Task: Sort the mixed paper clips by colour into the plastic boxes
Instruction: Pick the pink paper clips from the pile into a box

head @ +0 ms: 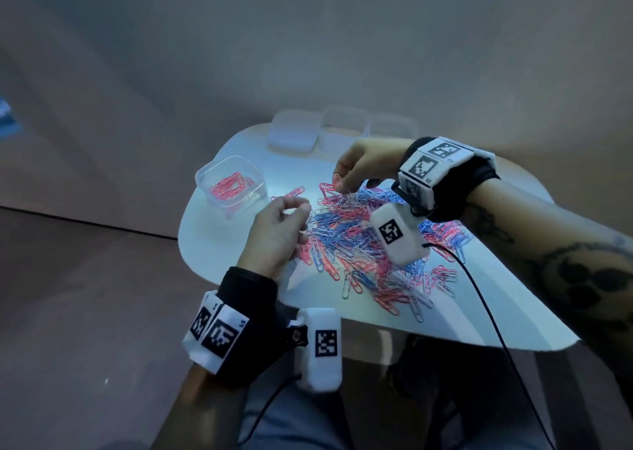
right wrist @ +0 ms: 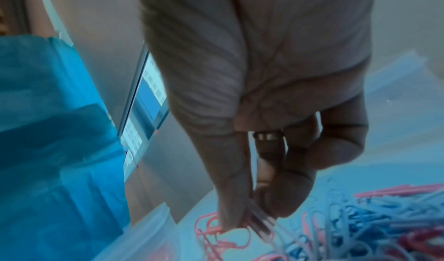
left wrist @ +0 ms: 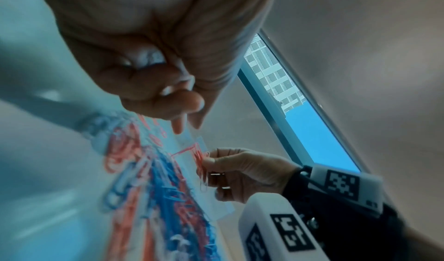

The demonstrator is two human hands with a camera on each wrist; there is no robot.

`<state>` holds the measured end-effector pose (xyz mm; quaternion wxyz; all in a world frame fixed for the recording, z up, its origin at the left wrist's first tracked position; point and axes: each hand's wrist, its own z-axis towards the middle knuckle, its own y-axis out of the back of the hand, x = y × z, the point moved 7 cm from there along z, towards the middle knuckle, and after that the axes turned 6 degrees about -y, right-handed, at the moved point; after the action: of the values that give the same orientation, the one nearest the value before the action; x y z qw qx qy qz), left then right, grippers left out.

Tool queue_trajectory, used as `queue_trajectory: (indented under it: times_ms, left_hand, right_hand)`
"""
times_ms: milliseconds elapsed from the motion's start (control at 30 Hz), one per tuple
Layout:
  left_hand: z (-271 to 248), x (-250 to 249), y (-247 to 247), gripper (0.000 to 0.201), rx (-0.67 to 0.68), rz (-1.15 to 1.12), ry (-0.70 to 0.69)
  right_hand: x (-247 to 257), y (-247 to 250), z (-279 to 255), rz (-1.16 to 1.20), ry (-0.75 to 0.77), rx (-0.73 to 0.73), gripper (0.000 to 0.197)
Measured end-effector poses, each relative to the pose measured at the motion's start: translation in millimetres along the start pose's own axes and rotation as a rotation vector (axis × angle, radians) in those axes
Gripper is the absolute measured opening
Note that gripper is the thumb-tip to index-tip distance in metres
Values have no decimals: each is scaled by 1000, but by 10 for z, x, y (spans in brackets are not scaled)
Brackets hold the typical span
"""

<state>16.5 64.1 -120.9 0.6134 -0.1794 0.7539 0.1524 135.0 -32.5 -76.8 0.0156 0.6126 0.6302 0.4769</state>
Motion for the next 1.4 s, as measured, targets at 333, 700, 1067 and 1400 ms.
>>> queue_trajectory:
  times_ms: [333, 700, 1067, 1400]
  left_hand:
    - [102, -141, -564, 38, 32, -756, 197]
    - [6, -84, -744, 42, 44, -1042, 246]
    - [-78, -25, -673, 48, 90, -1018, 255]
    - [-49, -7, -689, 35, 23, -948, 171]
  right_hand:
    - [23, 27, -338, 257, 92, -47, 10]
    - [-134, -25, -450, 611, 46, -145, 17]
    - [-199, 86, -590, 554, 46, -270, 15]
    - [-31, -226, -507, 244, -35, -235, 4]
